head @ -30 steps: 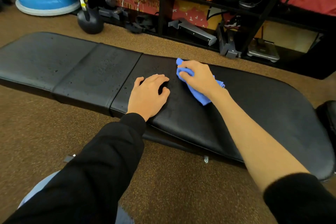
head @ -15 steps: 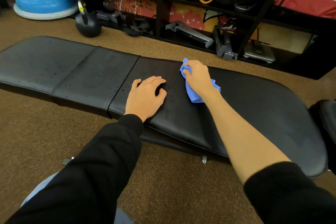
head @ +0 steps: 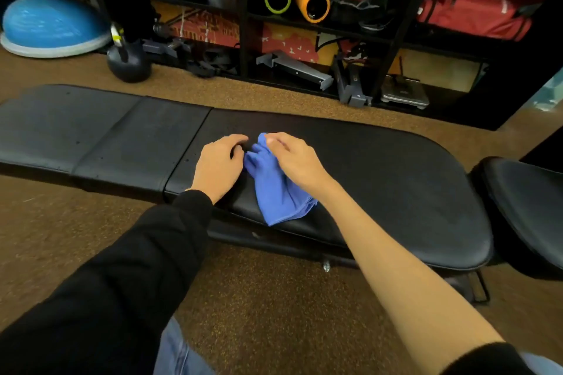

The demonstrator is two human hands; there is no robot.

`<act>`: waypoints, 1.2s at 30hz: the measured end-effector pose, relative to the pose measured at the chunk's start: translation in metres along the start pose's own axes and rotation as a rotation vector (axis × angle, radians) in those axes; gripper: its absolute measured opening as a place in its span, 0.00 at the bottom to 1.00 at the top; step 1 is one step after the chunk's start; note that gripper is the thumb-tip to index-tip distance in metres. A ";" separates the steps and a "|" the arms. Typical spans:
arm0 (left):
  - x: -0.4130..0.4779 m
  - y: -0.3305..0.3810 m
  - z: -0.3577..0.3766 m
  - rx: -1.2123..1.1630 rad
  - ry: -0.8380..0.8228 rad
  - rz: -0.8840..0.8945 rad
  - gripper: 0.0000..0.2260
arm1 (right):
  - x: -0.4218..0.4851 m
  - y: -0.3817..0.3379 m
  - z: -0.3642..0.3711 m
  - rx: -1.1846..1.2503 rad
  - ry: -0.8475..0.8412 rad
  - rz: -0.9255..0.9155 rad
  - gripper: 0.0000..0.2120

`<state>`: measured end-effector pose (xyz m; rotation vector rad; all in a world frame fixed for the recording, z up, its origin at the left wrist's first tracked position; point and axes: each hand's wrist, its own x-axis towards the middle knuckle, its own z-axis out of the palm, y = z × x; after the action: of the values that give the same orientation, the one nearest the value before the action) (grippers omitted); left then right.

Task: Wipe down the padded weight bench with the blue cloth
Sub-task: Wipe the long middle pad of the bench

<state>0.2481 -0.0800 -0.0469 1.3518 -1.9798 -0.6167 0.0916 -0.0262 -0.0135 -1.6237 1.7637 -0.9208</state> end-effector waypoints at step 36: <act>0.008 0.057 0.067 0.498 -0.147 0.278 0.18 | -0.023 0.080 -0.043 -0.549 0.229 0.050 0.21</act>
<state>0.1613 -0.0656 -0.0507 1.2930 -2.4959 -0.0917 0.0113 0.0037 -0.0521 -1.8414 2.3566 -0.6490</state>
